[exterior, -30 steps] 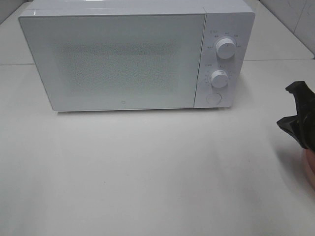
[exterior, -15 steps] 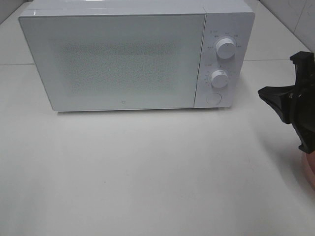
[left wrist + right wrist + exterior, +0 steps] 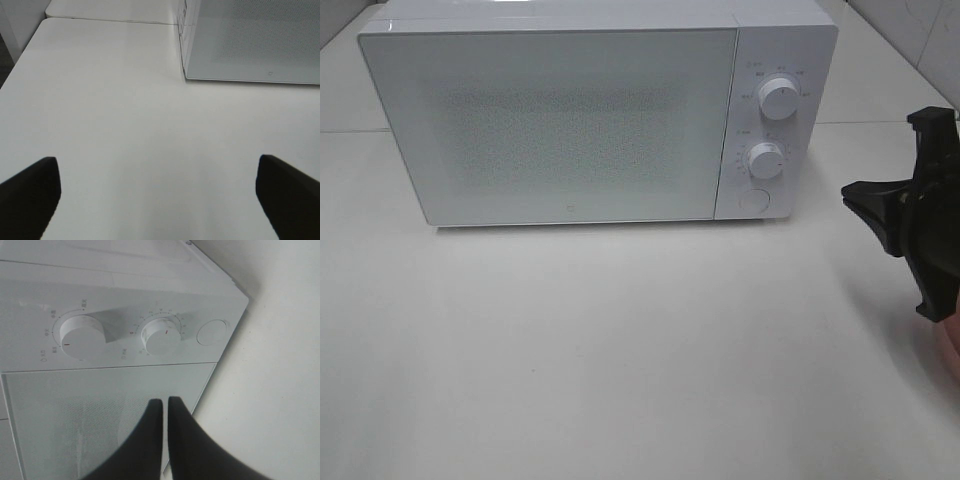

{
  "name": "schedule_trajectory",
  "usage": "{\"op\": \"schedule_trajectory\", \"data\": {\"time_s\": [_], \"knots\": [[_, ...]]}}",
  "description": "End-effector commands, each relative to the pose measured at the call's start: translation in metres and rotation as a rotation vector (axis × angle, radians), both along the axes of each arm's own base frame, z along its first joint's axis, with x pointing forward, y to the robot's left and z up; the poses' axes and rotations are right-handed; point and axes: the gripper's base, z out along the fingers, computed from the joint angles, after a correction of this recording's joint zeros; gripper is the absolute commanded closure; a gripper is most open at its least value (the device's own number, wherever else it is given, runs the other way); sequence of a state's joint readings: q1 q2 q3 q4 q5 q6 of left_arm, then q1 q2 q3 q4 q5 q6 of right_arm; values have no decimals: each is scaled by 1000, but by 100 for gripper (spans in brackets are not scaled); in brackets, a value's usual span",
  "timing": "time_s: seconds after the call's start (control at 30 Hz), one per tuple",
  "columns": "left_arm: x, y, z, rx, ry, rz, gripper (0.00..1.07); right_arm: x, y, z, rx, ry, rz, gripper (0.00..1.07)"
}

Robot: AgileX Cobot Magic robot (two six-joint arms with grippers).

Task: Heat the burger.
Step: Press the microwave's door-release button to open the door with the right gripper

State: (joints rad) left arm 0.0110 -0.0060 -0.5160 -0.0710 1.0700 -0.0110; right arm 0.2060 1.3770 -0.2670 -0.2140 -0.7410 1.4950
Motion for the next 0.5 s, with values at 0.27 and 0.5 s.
{"op": "schedule_trajectory", "data": {"time_s": [0.27,0.5], "knots": [[-1,0,0,-5,-9,-7,9,4,22,-22,49,16,-112,107],[-1,0,0,-5,-9,-7,9,7,30,-37,79,-7,-193,107]]}}
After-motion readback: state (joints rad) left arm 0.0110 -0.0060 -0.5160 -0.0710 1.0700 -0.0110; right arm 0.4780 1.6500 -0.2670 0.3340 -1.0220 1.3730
